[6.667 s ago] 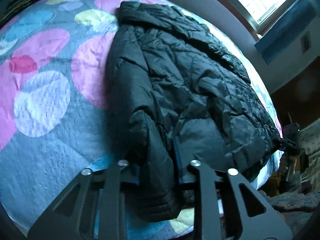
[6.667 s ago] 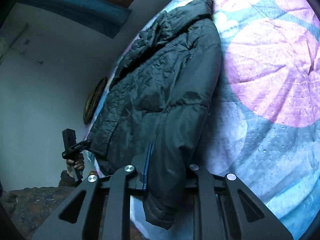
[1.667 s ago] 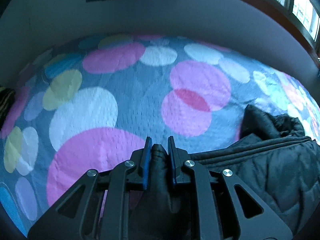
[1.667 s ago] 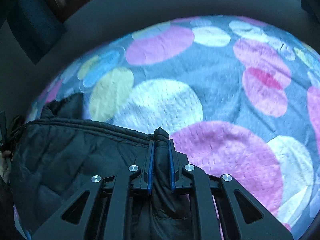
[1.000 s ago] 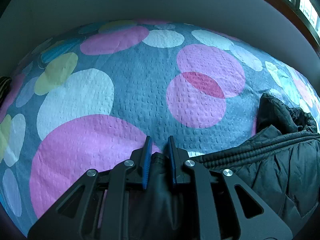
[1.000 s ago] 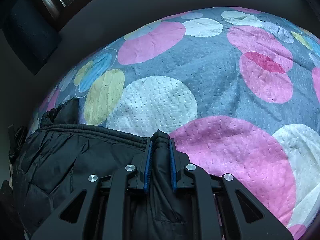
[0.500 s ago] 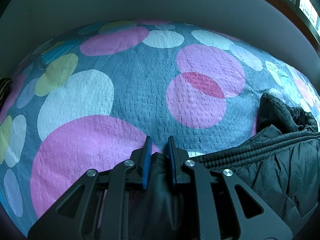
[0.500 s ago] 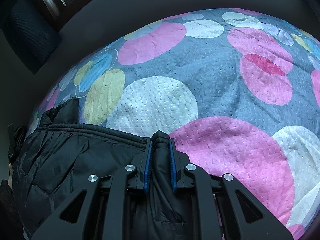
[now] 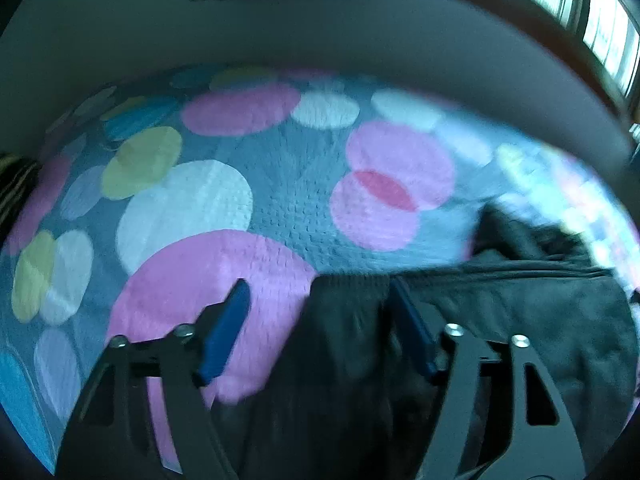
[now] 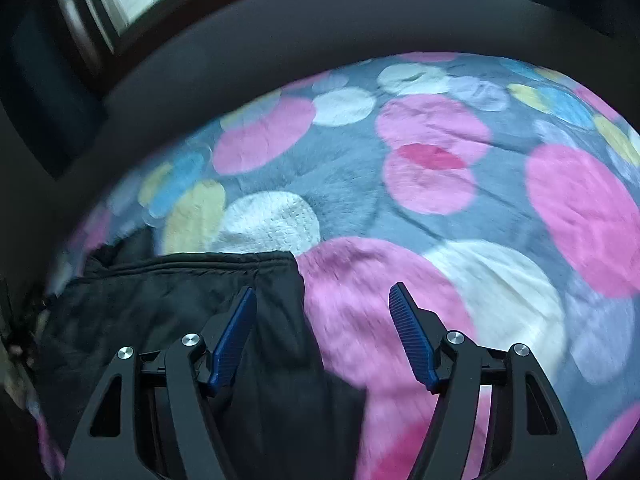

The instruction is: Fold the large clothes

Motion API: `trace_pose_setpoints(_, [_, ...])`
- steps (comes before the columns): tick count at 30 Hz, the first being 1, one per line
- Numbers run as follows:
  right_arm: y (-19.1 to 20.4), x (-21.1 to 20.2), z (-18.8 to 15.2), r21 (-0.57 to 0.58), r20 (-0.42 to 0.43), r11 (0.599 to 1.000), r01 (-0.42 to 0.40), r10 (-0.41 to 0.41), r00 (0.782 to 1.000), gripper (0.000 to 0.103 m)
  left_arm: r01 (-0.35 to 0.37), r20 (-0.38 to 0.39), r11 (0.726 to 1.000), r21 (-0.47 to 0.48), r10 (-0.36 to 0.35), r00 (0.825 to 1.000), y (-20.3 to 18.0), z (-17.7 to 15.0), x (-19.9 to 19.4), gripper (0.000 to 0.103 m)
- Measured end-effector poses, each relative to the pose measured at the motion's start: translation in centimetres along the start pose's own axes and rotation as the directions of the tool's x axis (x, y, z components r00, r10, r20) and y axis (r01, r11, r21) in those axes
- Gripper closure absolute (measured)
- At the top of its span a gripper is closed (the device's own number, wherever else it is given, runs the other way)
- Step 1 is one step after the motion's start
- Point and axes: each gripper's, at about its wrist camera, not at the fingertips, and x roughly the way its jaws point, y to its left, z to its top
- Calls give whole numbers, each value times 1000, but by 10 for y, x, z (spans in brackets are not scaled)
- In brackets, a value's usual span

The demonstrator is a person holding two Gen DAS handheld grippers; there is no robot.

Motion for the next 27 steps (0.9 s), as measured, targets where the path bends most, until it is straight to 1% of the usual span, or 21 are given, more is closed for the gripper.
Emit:
trace_pose_setpoints(2, [-7, -22, -9, 29, 12, 999, -33, 33, 999, 33, 55, 35, 997, -45, -54, 998, 8, -11, -27, 23])
trace_pose_setpoints(4, [-13, -50, -26, 50, 29, 996, -68, 67, 997, 31, 83, 67, 993, -87, -78, 995, 16, -25, -52, 22])
trace_pose_setpoints(8, [-15, -85, -61, 74, 34, 987, -142, 140, 990, 29, 155, 128, 970, -185, -133, 983, 35, -72, -105, 19])
trace_pose_setpoints(10, [-16, -103, -84, 95, 33, 978, -183, 181, 983, 28, 180, 138, 957, -228, -151, 979, 41, -96, -121, 18])
trace_pose_setpoints(11, [-18, -113, -100, 110, 33, 973, -204, 201, 979, 28, 205, 139, 945, -253, -174, 975, 45, -113, -130, 17])
trace_pose_setpoints(13, [-19, -122, -120, 142, 30, 962, -233, 231, 973, 28, 240, 142, 921, -306, -205, 968, 50, -142, -143, 17])
trace_pose_setpoints(16, [-26, -130, -154, 227, 24, 929, -292, 294, 956, 28, 293, 137, 883, -367, -260, 956, 54, -173, -149, 17])
trace_pose_setpoints(17, [-28, -131, -162, 255, 25, 916, -311, 316, 949, 28, 323, 127, 857, -402, -298, 946, 54, -186, -149, 17])
trace_pose_setpoints(19, [-30, -127, -181, 331, 18, 869, -369, 385, 923, 28, 354, 116, 825, -441, -339, 934, 54, -201, -146, 17])
trace_pose_setpoints(20, [-29, -125, -187, 348, 13, 855, -383, 405, 914, 28, 375, 112, 805, -460, -366, 924, 53, -208, -143, 17])
trace_pose_setpoints(21, [-26, -121, -193, 361, 3, 845, -394, 422, 907, 28, 390, 111, 793, -469, -385, 916, 51, -213, -140, 17])
trace_pose_setpoints(24, [-21, -110, -200, 376, -6, 843, -385, 417, 909, 28, 415, 105, 763, -495, -422, 901, 49, -219, -127, 17])
trace_pose_setpoints(25, [-20, -107, -203, 391, -5, 836, -386, 421, 907, 28, 426, 107, 745, -513, -437, 893, 49, -220, -122, 17])
trace_pose_setpoints(26, [-19, -101, -204, 410, -2, 825, -389, 428, 904, 28, 436, 114, 734, -521, -446, 888, 49, -219, -118, 17])
trace_pose_setpoints(27, [-20, -98, -204, 417, 5, 822, -389, 426, 905, 28, 440, 120, 728, -526, -448, 886, 50, -219, -116, 17])
